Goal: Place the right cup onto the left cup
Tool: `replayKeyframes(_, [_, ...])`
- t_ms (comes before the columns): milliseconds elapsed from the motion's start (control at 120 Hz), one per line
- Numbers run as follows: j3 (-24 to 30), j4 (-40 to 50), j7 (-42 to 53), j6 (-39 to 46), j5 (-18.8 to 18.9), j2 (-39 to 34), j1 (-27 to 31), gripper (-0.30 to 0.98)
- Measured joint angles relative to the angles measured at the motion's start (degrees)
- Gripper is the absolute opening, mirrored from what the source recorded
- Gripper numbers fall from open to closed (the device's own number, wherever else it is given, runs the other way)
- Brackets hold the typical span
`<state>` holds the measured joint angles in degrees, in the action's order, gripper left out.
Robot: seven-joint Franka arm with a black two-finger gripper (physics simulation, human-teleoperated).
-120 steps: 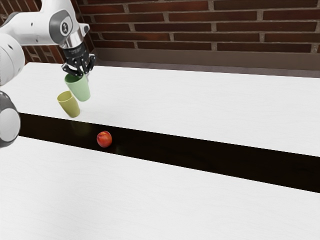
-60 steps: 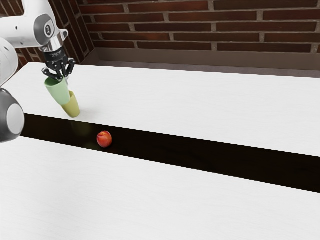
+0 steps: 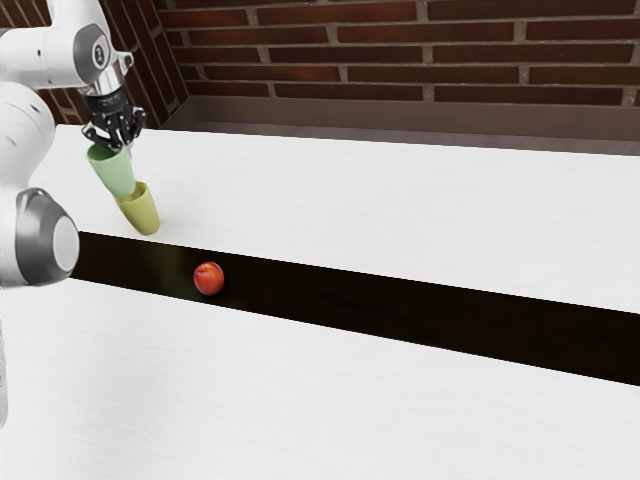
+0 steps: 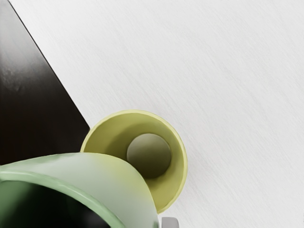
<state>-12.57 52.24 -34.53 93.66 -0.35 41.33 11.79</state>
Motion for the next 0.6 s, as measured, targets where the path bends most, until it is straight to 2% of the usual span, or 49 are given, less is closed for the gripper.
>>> replayKeyframes(250, [0.03,-9.1,0.63,-2.45,-1.13,6.67,1.48,-0.1])
replayKeyframes(600, [-0.02,-9.87,1.22,-3.39,-3.01,8.0,1.79,-0.1])
